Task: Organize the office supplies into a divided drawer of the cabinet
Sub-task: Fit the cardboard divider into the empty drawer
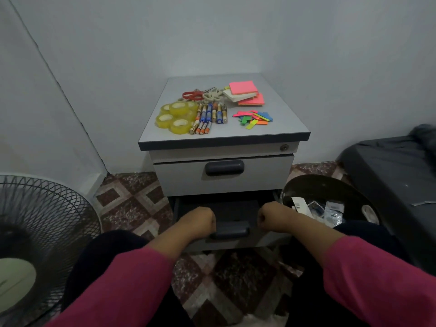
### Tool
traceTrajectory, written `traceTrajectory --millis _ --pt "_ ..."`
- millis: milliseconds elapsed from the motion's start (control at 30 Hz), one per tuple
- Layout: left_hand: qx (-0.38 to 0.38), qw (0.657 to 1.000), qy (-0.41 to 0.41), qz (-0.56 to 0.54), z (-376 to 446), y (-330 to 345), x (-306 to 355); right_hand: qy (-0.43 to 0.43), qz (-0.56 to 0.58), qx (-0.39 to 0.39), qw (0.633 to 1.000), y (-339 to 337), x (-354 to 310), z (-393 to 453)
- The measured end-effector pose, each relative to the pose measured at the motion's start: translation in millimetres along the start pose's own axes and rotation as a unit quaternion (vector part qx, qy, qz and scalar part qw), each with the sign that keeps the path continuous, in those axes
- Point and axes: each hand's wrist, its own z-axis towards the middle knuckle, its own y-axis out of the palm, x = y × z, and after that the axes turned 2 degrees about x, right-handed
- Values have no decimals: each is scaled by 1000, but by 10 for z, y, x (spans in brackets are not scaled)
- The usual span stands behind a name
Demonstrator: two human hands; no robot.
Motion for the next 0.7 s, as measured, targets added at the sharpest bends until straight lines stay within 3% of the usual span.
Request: traceTrajectory --millis 133,500,600,700 --pt "-21 999 -34 -9 136 68 53 9 -27 5 1000 89 16 74" --pt "18 996 -88 -5 361 84 4 48 -66 51 995 177 -25 249" --pt "3 996 -90 5 380 85 3 62 -8 79 995 230 4 291" --pt "-13 995 -101 7 389 68 11 115 169 119 971 268 42 334"
